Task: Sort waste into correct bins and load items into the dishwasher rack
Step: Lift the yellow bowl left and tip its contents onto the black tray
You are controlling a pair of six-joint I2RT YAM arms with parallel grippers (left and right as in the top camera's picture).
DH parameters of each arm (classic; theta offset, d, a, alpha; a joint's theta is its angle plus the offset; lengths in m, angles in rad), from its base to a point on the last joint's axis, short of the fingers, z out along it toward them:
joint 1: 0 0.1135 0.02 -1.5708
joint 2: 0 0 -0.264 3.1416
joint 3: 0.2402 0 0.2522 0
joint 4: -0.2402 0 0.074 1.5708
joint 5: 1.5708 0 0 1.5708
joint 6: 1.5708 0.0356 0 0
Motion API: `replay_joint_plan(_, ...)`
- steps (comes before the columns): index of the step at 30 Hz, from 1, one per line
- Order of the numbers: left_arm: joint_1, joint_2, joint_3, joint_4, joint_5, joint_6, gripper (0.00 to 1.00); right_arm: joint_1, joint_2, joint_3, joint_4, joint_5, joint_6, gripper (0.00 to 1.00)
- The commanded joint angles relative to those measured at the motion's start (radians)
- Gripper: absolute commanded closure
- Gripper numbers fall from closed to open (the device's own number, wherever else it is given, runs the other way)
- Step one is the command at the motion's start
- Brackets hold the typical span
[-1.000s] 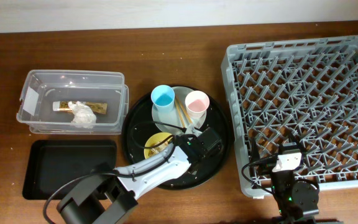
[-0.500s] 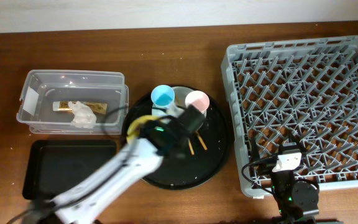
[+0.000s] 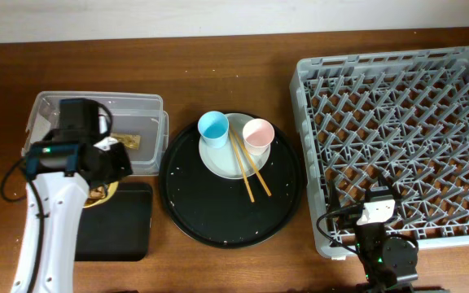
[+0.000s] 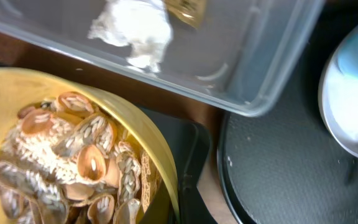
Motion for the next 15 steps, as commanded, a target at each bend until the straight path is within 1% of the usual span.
replay_joint_plan(1, 0.081, -0.021, 0.011, 0.033, 0.045, 0.02, 1.0, -0.005, -0.007, -0.006, -0.004, 0.012, -0.003, 0.02)
replay_joint_plan(3, 0.138, -0.021, 0.007, 0.063, 0.104, 0.021, 1.0, -0.005, -0.006, -0.006, -0.004, 0.012, -0.003, 0.02)
replay_joint_plan(5, 0.172, -0.021, 0.006, 0.066, 0.128, 0.025, 1.0, -0.005, -0.007, -0.006, -0.004, 0.012, -0.003, 0.02)
replay_joint_plan(7, 0.197, -0.021, -0.003, 0.066, 0.183, 0.032, 1.0, -0.005, -0.006, -0.006, -0.004, 0.012, -0.003, 0.02)
replay_joint_plan(11, 0.266, -0.021, -0.098, 0.095, 0.305, 0.091, 1.0, -0.005, -0.007, -0.006, -0.004, 0.012, -0.003, 0.02)
replay_joint_plan(13, 0.343, -0.021, -0.185, 0.163, 0.452, 0.138, 1.0, -0.005, -0.006, -0.006, -0.004, 0.012, -0.003, 0.02)
replay_joint_plan(14, 0.398, -0.021, -0.234, 0.197, 0.544, 0.183, 1.0, -0.005, -0.007, -0.006, -0.004, 0.012, -0.003, 0.02)
replay_joint_plan(15, 0.426, -0.021, -0.259, 0.215, 0.572, 0.205, 1.0, -0.005, -0.007, -0.006, -0.004, 0.012, -0.003, 0.02)
